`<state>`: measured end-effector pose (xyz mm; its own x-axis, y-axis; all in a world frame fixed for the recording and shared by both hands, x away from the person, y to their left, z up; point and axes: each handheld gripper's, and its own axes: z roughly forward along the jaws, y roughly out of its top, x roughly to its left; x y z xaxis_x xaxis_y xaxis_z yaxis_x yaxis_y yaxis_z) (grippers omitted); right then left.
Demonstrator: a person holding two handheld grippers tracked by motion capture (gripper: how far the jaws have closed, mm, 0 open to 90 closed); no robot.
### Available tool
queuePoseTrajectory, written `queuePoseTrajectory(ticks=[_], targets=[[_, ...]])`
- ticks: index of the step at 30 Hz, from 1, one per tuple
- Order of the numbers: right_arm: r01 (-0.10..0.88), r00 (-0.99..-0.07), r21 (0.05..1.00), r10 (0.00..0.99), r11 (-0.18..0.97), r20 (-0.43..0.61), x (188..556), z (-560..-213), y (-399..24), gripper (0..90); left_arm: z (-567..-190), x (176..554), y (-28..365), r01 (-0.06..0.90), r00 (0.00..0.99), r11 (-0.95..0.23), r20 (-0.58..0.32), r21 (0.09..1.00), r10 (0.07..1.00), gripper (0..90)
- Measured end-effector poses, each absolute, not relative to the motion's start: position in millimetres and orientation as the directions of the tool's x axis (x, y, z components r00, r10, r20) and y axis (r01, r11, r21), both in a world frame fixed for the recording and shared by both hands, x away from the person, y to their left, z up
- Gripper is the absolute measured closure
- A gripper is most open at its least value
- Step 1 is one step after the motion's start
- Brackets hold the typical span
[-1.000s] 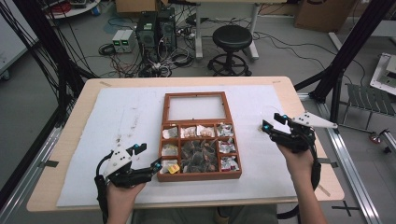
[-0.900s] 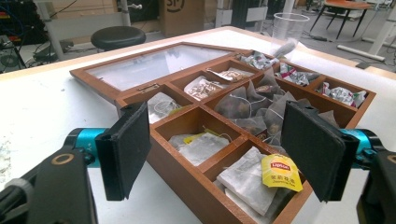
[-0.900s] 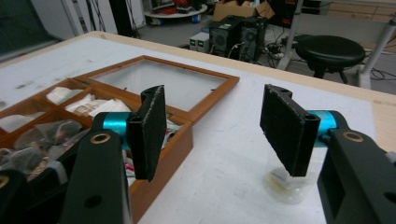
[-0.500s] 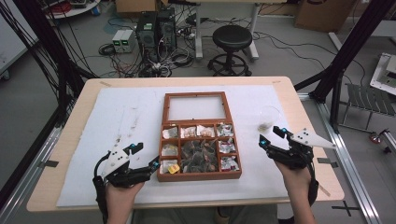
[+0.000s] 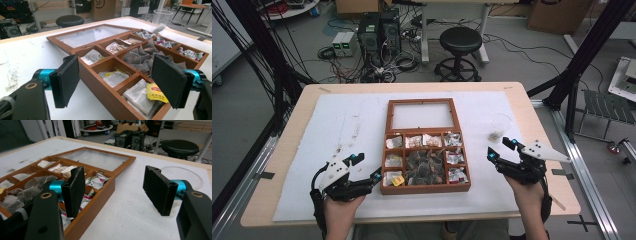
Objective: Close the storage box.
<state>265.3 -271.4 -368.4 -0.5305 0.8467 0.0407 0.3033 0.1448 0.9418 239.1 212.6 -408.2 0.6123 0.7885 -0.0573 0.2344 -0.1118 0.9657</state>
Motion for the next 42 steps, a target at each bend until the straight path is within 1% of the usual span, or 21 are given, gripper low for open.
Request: queuePoseTrajectory(ticks=[6,9,12,16,17,18,19,20,21,22,25,26,29,30,31,32,35,36,37,40,42], targets=[[0.309,-0.549,0.939,0.834,0.151,0.047,268,-369,-265,34.9,-409,240,215,0.245,0.619,-0.093,-0.081,0.965,0.782,22.8],[0.311,-0.563,0.936,0.825,0.167,0.040,276,-369,-256,35.0,-407,243,216,0.246,0.611,-0.103,-0.071,0.964,0.788,22.7],[0.318,-0.560,0.927,0.828,0.200,0.014,291,-367,-246,35.1,-407,249,215,0.250,0.594,-0.124,-0.050,0.960,0.803,22.8],[0.354,-0.551,0.906,0.835,0.233,0.000,320,-368,-229,35.1,-406,265,214,0.269,0.569,-0.123,-0.055,0.955,0.820,22.8],[0.354,-0.551,0.906,0.835,0.233,0.000,320,-368,-229,35.1,-406,265,214,0.269,0.569,-0.123,-0.055,0.955,0.820,22.7],[0.367,-0.545,0.898,0.839,0.245,-0.006,336,-369,-219,35.1,-405,275,212,0.280,0.569,-0.119,-0.065,0.953,0.820,22.8],[0.374,-0.537,0.893,0.844,0.249,-0.010,342,-369,-215,35.2,-405,275,212,0.280,0.569,-0.119,-0.065,0.953,0.820,22.7],[0.390,-0.533,0.887,0.846,0.247,-0.001,352,-370,-210,35.2,-405,286,210,0.301,0.575,-0.126,-0.074,0.945,0.815,22.7],[0.390,-0.533,0.887,0.846,0.247,-0.001,352,-370,-210,35.2,-405,286,210,0.301,0.575,-0.126,-0.074,0.945,0.815,22.8],[0.420,-0.516,0.873,0.857,0.249,0.004,367,-370,-201,35.2,-404,298,207,0.312,0.588,-0.135,-0.079,0.940,0.805,22.7],[0.429,-0.510,0.866,0.860,0.256,-0.001,382,-371,-192,35.6,-403,308,206,0.315,0.585,-0.139,-0.077,0.939,0.807,22.8],[0.469,-0.509,0.842,0.861,0.265,0.012,398,-374,-183,35.6,-403,319,207,0.324,0.564,-0.133,-0.078,0.937,0.822,22.7],[0.489,-0.498,0.829,0.867,0.271,0.010,413,-378,-177,35.7,-403,331,208,0.342,0.545,-0.118,-0.094,0.932,0.833,22.7],[0.532,-0.480,0.807,0.877,0.257,0.037,427,-384,-172,35.6,-405,343,209,0.367,0.525,-0.110,-0.109,0.924,0.844,22.8],[0.532,-0.480,0.807,0.877,0.257,0.037,427,-384,-172,35.6,-405,343,209,0.367,0.525,-0.110,-0.109,0.924,0.844,22.7],[0.574,-0.465,0.781,0.883,0.245,0.064,439,-390,-170,35.6,-407,357,209,0.407,0.513,-0.086,-0.150,0.910,0.845,22.8],[0.603,-0.444,0.762,0.893,0.236,0.076,448,-396,-169,35.5,-409,369,209,0.429,0.500,-0.081,-0.161,0.900,0.851,22.7],[0.626,-0.433,0.746,0.897,0.228,0.089,454,-400,-168,35.2,-411,381,209,0.446,0.491,-0.066,-0.182,0.892,0.852,22.8],[0.626,-0.433,0.746,0.897,0.228,0.089,454,-400,-168,35.2,-411,381,209,0.446,0.491,-0.066,-0.182,0.892,0.852,22.7],[0.642,-0.413,0.738,0.905,0.207,0.105,461,-407,-168,35.2,-415,402,206,0.483,0.475,-0.039,-0.225,0.875,0.851,22.8],[0.669,-0.405,0.719,0.904,0.188,0.140,466,-412,-168,35.1,-417,409,203,0.500,0.470,-0.051,-0.221,0.864,0.855,22.8]])
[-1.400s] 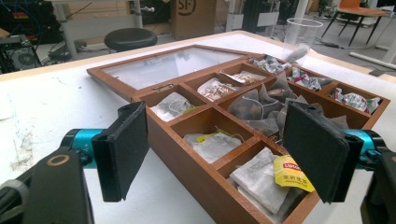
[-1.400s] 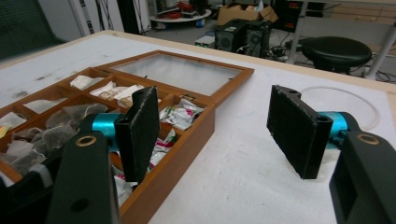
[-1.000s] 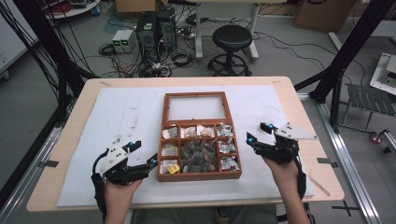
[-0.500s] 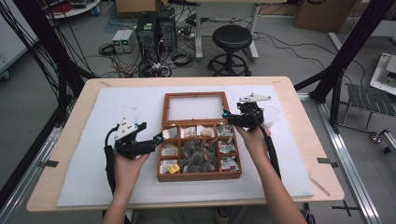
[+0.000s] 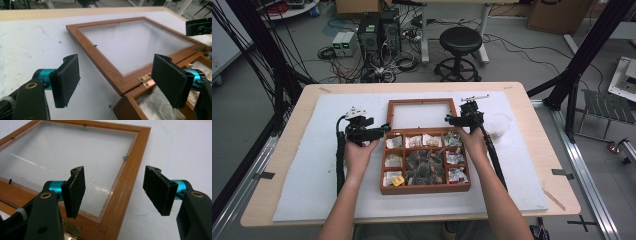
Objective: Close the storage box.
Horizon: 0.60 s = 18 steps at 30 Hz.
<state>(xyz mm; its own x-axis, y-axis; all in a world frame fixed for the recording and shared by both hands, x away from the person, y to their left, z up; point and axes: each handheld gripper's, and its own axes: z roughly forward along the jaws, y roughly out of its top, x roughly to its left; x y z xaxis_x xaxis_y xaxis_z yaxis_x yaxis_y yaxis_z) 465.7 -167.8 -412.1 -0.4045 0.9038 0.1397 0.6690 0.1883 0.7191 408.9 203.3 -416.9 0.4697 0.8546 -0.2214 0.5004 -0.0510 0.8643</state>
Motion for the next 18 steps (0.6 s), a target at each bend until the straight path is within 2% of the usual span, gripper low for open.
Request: queuePoseTrajectory(ticks=[8,14,18], targets=[[0.742,-0.376,0.658,0.891,0.127,0.253,478,-427,-170,32.5,-430,432,197,0.573,0.446,-0.034,-0.278,0.819,0.851,22.8],[0.752,-0.388,0.650,0.872,0.112,0.299,482,-431,-170,29.8,-439,443,195,0.615,0.428,-0.020,-0.312,0.789,0.848,24.0],[0.778,-0.372,0.624,0.856,0.076,0.359,486,-434,-173,28.4,-442,449,189,0.632,0.433,-0.031,-0.320,0.774,0.843,28.3]])
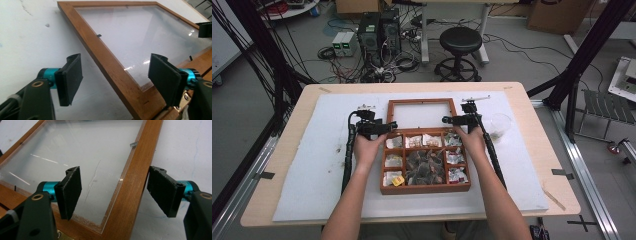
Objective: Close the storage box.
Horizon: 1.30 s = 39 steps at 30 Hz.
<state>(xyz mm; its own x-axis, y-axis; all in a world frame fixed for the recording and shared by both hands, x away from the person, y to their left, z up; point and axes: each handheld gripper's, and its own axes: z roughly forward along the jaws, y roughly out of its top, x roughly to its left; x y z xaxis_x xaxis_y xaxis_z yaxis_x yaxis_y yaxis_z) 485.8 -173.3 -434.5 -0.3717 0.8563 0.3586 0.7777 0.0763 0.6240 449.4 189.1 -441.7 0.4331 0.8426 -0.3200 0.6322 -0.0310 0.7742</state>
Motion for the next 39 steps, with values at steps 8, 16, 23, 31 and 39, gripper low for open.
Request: queuePoseTrajectory(ticks=[8,16,23,31,39], targets=[[0.796,-0.369,0.597,0.861,0.099,0.350,490,-430,-171,28.1,-437,457,174,0.634,0.430,-0.051,-0.297,0.772,0.852,27.5],[0.839,-0.321,0.544,0.820,0.014,0.474,499,-440,-176,27.2,-446,464,182,0.659,0.411,0.012,-0.374,0.752,0.832,30.7],[0.847,-0.334,0.530,0.814,0.039,0.474,501,-438,-174,27.2,-445,466,179,0.666,0.401,0.004,-0.363,0.746,0.841,27.9],[0.761,-0.406,0.641,0.844,0.100,0.351,490,-419,-168,27.9,-427,459,185,0.586,0.441,0.054,-0.374,0.808,0.816,30.4],[0.642,-0.462,0.744,0.868,0.185,0.183,467,-399,-165,33.4,-402,438,182,0.483,0.484,-0.012,-0.256,0.875,0.837,32.8]])
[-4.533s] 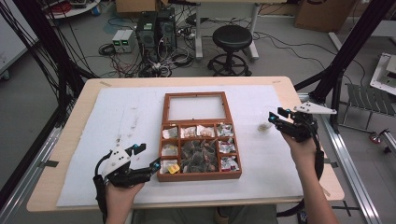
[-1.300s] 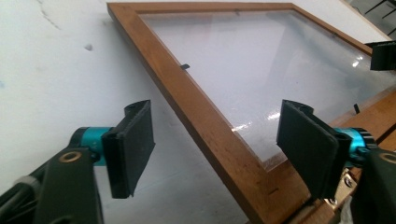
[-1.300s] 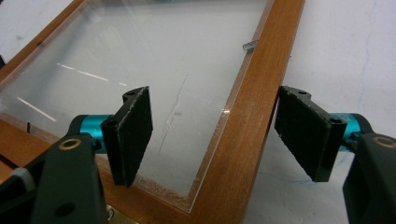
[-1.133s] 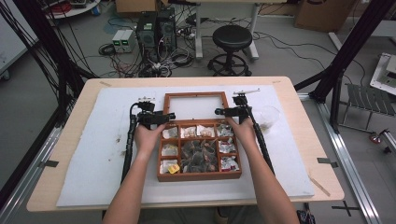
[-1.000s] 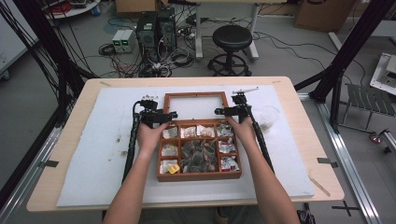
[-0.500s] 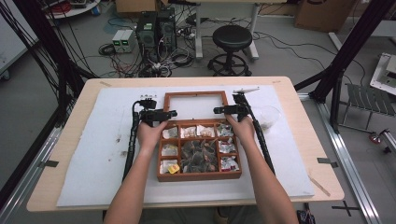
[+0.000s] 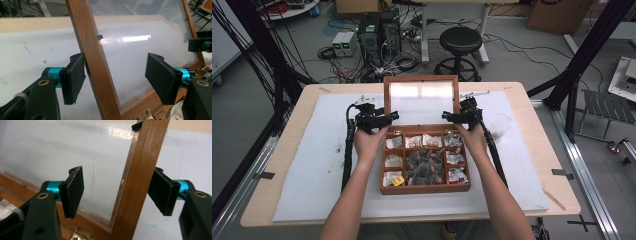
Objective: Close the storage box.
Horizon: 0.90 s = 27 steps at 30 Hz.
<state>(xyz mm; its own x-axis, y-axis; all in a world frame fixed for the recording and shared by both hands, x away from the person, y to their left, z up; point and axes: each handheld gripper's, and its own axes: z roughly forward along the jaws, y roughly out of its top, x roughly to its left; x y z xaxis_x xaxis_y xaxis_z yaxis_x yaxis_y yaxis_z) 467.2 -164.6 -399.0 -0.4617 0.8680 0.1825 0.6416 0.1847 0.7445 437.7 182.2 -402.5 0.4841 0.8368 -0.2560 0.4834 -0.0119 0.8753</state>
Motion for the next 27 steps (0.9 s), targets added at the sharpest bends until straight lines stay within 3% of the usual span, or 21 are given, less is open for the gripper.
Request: queuePoseTrajectory(ticks=[4,5,14,16,23,27], targets=[[0.581,-0.474,0.787,0.872,0.209,0.119,455,-394,-165,37.3,-399,425,180,0.433,0.486,-0.035,-0.201,0.901,0.851,37.5],[0.553,-0.481,0.807,0.870,0.208,0.105,449,-393,-167,39.2,-400,418,178,0.414,0.481,-0.070,-0.153,0.908,0.863,38.9],[0.478,-0.491,0.847,0.870,0.231,0.040,428,-387,-168,43.5,-400,402,175,0.387,0.485,-0.100,-0.110,0.917,0.867,45.3],[0.458,-0.483,0.856,0.876,0.240,0.013,420,-386,-168,44.7,-396,397,173,0.374,0.479,-0.143,-0.058,0.916,0.876,48.9],[0.420,-0.465,0.870,0.885,0.258,-0.038,403,-384,-168,49.5,-394,382,174,0.338,0.475,-0.171,-0.011,0.925,0.880,56.1],[0.412,-0.464,0.879,0.886,0.240,-0.024,395,-384,-170,52.1,-394,375,173,0.330,0.472,-0.171,-0.005,0.929,0.882,56.7]])
